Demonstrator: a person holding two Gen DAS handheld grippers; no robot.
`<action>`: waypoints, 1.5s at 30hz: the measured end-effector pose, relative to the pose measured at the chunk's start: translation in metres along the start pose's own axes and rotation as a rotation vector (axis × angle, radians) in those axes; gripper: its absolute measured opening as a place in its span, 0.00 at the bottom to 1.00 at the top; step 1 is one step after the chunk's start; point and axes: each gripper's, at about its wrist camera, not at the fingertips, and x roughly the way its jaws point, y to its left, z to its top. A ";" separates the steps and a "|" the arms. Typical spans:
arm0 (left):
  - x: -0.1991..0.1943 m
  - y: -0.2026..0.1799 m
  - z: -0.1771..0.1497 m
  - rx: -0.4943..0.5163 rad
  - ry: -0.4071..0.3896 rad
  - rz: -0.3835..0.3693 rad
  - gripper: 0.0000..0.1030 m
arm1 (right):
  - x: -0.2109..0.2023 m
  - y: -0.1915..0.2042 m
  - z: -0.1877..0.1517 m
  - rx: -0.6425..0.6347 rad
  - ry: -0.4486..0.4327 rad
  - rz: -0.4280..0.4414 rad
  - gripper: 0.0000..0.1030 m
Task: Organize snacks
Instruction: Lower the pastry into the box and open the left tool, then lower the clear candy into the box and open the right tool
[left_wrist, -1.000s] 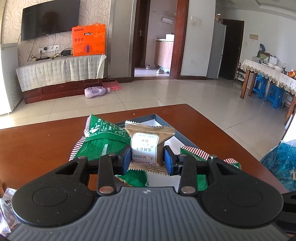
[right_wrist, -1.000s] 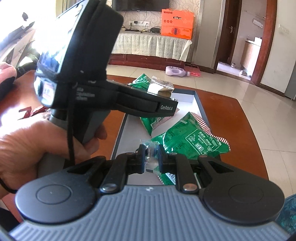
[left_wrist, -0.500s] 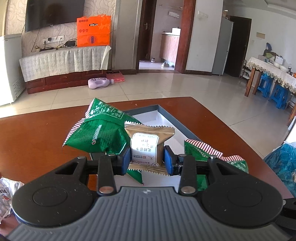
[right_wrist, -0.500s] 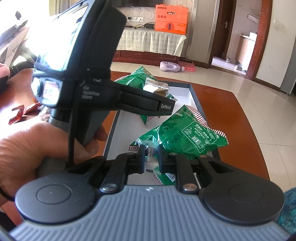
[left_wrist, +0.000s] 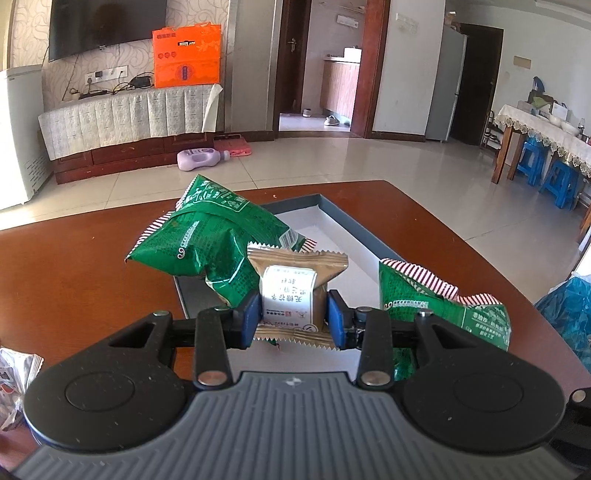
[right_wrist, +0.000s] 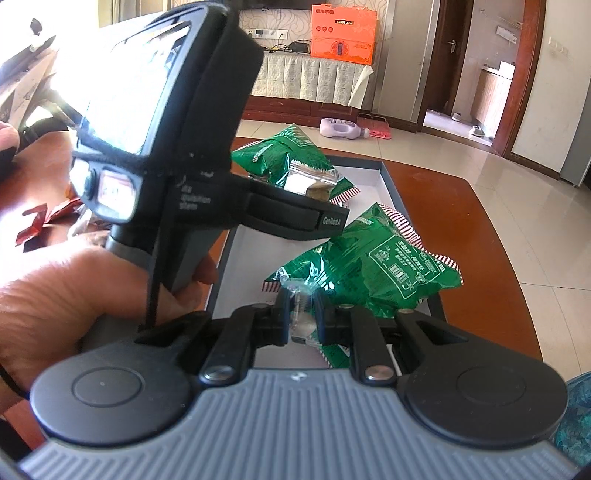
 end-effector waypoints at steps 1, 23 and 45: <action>0.000 0.000 0.000 0.003 0.001 0.000 0.42 | 0.000 -0.001 0.000 0.001 0.000 0.000 0.16; -0.020 -0.003 0.006 0.029 -0.054 -0.007 0.57 | 0.002 -0.011 -0.003 0.021 -0.008 0.026 0.16; -0.088 0.033 -0.005 0.059 -0.087 0.057 0.67 | 0.019 -0.007 -0.004 0.062 -0.033 0.021 0.16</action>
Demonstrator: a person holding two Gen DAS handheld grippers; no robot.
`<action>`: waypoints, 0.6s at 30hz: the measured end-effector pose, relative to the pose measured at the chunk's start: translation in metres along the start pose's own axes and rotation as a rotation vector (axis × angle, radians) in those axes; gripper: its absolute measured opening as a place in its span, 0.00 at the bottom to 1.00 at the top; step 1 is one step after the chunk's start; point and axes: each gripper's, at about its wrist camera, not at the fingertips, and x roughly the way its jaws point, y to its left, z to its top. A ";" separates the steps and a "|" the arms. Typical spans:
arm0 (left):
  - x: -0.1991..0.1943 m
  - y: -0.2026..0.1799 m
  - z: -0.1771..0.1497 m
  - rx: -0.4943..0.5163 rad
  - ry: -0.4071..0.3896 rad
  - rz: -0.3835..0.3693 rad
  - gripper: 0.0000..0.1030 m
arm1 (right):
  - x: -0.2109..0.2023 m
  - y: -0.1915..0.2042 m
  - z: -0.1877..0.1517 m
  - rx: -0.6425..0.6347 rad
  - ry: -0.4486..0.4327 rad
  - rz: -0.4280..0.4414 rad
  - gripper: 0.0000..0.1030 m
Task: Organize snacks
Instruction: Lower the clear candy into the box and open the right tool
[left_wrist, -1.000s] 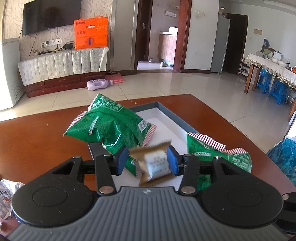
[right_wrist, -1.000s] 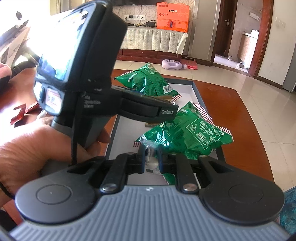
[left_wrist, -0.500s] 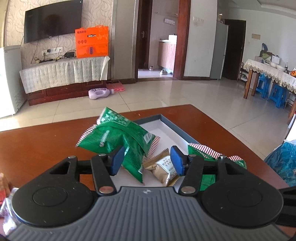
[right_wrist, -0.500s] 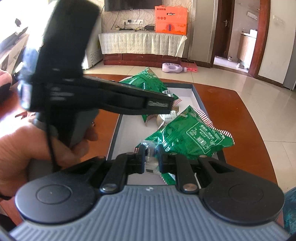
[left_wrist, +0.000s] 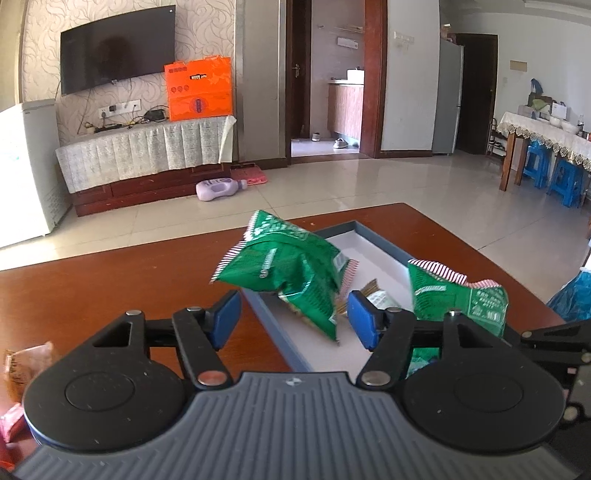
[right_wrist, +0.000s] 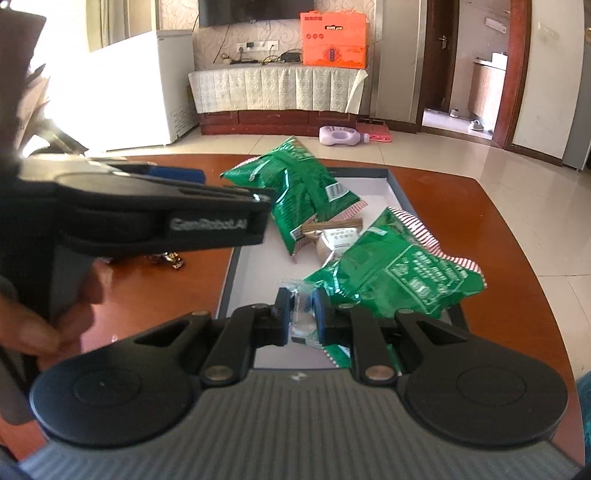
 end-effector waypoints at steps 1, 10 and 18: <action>-0.003 0.002 -0.001 0.000 0.001 0.004 0.67 | 0.000 0.002 0.001 -0.002 0.001 -0.002 0.16; -0.021 0.010 -0.005 -0.005 0.012 0.028 0.76 | -0.003 0.010 0.006 0.002 0.006 0.000 0.17; -0.025 0.004 -0.008 0.008 0.027 0.010 0.81 | -0.009 0.009 0.009 0.018 -0.003 -0.003 0.19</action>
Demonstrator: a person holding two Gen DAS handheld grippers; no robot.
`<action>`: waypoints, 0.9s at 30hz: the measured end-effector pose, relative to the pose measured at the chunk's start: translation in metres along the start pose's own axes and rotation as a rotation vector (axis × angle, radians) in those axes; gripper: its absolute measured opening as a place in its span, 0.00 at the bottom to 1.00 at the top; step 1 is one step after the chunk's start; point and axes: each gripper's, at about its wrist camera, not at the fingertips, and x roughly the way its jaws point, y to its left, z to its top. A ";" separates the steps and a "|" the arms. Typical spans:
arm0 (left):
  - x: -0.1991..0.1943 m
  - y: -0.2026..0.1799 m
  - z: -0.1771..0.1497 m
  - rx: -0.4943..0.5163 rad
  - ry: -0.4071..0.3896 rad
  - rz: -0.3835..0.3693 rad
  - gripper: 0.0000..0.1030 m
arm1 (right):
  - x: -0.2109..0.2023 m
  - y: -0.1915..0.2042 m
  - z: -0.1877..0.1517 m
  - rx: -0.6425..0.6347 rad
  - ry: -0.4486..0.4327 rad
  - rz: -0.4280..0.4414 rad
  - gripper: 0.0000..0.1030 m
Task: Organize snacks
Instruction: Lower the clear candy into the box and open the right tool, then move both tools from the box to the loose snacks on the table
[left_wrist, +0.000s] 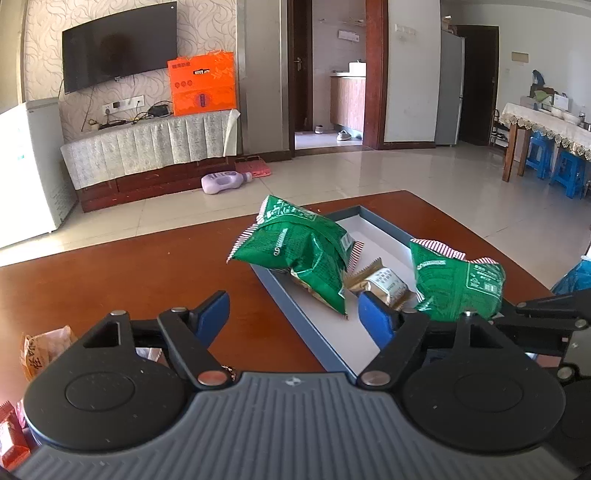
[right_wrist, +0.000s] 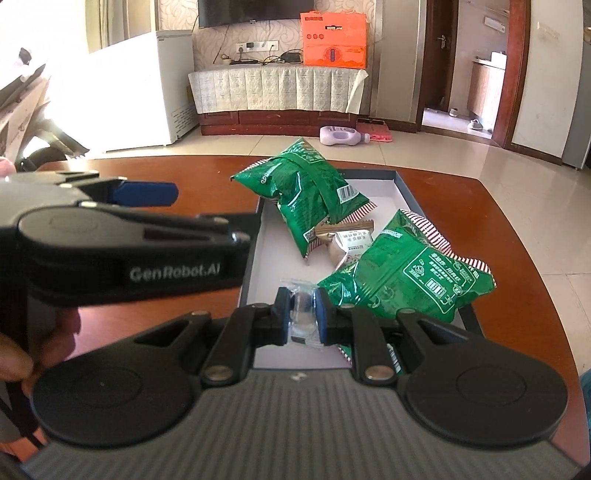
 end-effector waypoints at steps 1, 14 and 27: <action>-0.001 0.000 0.000 -0.003 -0.002 -0.002 0.82 | -0.001 0.000 0.000 -0.002 -0.002 -0.006 0.20; -0.032 0.018 -0.005 -0.040 -0.018 0.043 0.83 | -0.014 -0.004 0.004 0.040 -0.078 -0.015 0.29; -0.090 0.074 -0.024 -0.054 -0.032 0.149 0.83 | -0.011 0.048 0.013 -0.032 -0.091 0.098 0.29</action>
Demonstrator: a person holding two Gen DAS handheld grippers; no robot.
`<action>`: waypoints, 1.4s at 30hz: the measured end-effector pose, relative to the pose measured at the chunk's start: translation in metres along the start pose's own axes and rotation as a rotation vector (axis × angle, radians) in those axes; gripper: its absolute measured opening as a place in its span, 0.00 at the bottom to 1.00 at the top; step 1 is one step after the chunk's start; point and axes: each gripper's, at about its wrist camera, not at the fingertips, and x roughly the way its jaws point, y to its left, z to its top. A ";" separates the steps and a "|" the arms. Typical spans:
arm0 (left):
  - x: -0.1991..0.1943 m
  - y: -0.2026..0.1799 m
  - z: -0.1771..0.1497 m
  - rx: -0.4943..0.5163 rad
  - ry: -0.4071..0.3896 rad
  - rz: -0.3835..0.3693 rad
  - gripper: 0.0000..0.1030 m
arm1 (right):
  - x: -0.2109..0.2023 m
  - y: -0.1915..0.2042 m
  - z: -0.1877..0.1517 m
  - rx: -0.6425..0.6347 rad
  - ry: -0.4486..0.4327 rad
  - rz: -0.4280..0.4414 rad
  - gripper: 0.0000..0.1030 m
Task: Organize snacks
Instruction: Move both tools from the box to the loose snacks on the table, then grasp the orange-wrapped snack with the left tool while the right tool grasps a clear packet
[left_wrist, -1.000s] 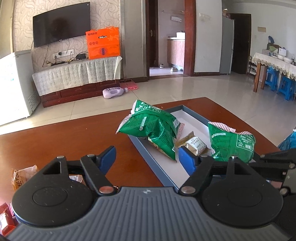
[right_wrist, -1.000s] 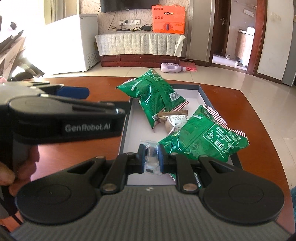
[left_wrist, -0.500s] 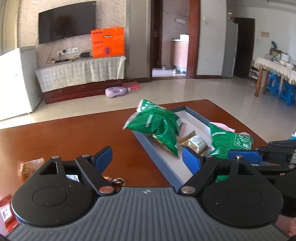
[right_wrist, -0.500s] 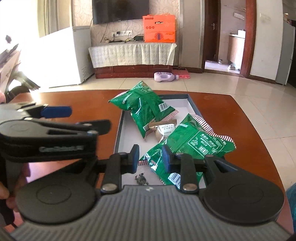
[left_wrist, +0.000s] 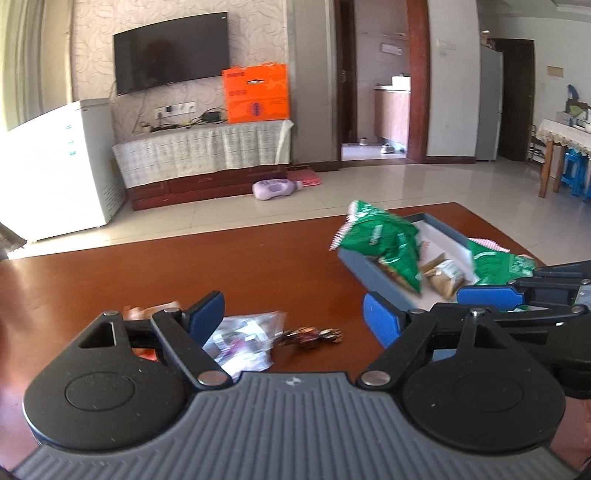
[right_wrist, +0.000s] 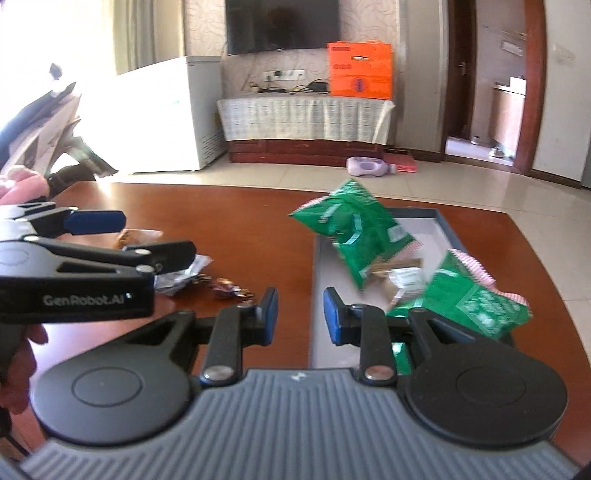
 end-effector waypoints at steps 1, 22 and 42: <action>-0.004 0.007 -0.002 -0.003 0.002 0.009 0.83 | 0.002 0.005 0.000 -0.003 0.004 0.011 0.29; -0.008 0.144 -0.072 -0.134 0.159 0.182 0.84 | 0.060 0.128 -0.013 -0.148 0.133 0.194 0.52; 0.034 0.177 -0.093 -0.190 0.222 0.130 0.83 | 0.104 0.131 -0.008 0.117 0.156 0.234 0.37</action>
